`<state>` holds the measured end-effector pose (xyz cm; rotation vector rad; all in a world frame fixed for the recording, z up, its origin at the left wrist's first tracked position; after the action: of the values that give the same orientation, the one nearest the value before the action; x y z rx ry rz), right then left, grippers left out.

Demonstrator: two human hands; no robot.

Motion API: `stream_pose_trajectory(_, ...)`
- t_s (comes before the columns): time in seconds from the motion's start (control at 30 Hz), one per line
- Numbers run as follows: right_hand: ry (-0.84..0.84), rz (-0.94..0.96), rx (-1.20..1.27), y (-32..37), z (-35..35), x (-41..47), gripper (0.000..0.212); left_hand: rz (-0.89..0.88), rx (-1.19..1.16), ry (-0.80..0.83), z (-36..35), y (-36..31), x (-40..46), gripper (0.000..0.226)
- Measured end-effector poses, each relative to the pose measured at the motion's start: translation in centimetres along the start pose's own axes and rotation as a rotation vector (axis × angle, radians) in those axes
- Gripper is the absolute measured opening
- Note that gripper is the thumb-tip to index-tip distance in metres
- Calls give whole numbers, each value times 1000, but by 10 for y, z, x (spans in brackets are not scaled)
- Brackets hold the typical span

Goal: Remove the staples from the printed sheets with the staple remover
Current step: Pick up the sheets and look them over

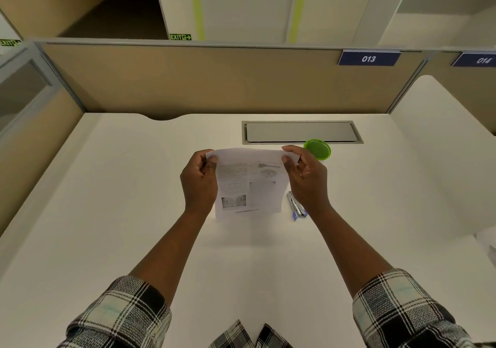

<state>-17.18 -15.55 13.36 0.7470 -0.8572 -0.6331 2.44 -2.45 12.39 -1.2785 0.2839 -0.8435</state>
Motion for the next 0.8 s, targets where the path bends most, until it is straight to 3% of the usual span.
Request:
stream_pose_trajectory(0.27, -12, -25, 75, 8, 4, 6, 20, 47, -16, -44, 4, -2, 6, 21)
stream_pose_trajectory(0.5, 36, -186, 287, 4, 3, 14, 36, 282, -228, 77, 2, 6, 18, 16)
stream_pose_trajectory(0.67, 276, -464, 727, -17, -8, 12, 49, 341, -295, 151, 3, 11, 23, 16)
stream_pose_trajectory(0.8, 424, -458, 555, -28, -14, 0, 29, 329, -267, 178, 7, 10, 26, 12)
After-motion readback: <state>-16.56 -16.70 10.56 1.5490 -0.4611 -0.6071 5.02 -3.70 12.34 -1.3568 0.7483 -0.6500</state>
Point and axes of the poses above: each hand's wrist, its own x-axis towards the middle knuckle, its own z-axis out of the back of the hand, y = z × x, the point moved 3 cm from there along x, towards the middle knuckle, and after that the axes turned 9 degrees about y, right-handed, at the moved point
